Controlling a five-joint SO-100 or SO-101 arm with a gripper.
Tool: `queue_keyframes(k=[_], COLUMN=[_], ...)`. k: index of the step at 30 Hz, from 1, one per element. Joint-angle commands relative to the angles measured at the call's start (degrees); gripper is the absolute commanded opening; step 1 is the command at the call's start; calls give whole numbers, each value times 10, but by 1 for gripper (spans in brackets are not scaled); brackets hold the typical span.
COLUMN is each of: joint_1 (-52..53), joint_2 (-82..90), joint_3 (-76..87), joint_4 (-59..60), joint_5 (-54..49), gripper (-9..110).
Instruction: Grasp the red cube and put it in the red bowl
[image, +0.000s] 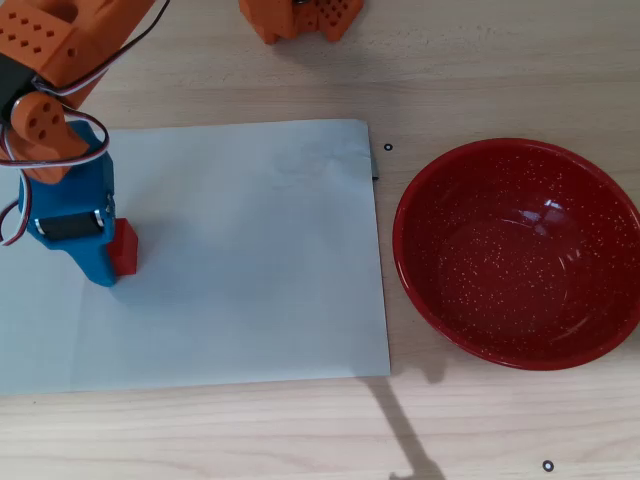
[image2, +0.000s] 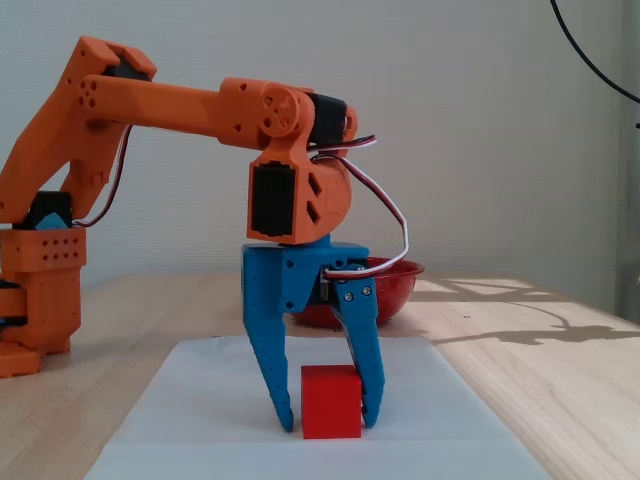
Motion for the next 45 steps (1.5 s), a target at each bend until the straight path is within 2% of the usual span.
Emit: queue_keyframes(k=[1, 3, 8, 18, 24, 35, 45], joint_1=[-4, -5, -6, 13, 54, 201, 393], joint_2=[39, 39, 47, 105, 178, 298, 362], joint_3=[-66, -76, -126, -299, -312, -269, -214], joint_4=[-4, 1, 49, 240, 287, 287, 278], joint_5=[4, -4, -23, -32, -48, -132, -249], gripper=[11, 1, 0, 0, 0, 0, 0])
